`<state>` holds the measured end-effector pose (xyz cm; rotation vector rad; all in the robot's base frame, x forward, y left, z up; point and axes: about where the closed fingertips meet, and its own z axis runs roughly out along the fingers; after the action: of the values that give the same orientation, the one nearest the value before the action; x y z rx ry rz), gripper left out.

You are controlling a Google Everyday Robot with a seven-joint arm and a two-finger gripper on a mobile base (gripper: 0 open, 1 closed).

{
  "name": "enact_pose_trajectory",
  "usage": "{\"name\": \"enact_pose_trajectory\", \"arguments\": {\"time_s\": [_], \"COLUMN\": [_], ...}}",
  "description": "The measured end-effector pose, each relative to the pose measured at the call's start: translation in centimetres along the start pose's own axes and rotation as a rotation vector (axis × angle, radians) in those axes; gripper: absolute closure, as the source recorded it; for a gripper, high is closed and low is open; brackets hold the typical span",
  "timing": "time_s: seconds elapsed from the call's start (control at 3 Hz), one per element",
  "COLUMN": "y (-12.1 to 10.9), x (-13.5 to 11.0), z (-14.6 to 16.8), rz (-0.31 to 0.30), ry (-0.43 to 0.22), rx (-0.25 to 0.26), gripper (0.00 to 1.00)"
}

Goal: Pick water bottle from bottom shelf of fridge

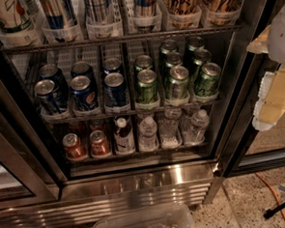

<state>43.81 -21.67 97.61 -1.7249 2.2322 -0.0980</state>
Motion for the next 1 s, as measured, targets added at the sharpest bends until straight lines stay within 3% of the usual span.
{"name": "enact_pose_trajectory", "arguments": {"time_s": [0.33, 1.0], "y": [0.0, 1.8], "x": [-0.1, -3.7], "z": [0.0, 2.2], "rz": [-0.001, 0.005], "ry": [0.000, -0.130], "rx": [0.001, -0.044], "gripper": [0.00, 0.00]}}
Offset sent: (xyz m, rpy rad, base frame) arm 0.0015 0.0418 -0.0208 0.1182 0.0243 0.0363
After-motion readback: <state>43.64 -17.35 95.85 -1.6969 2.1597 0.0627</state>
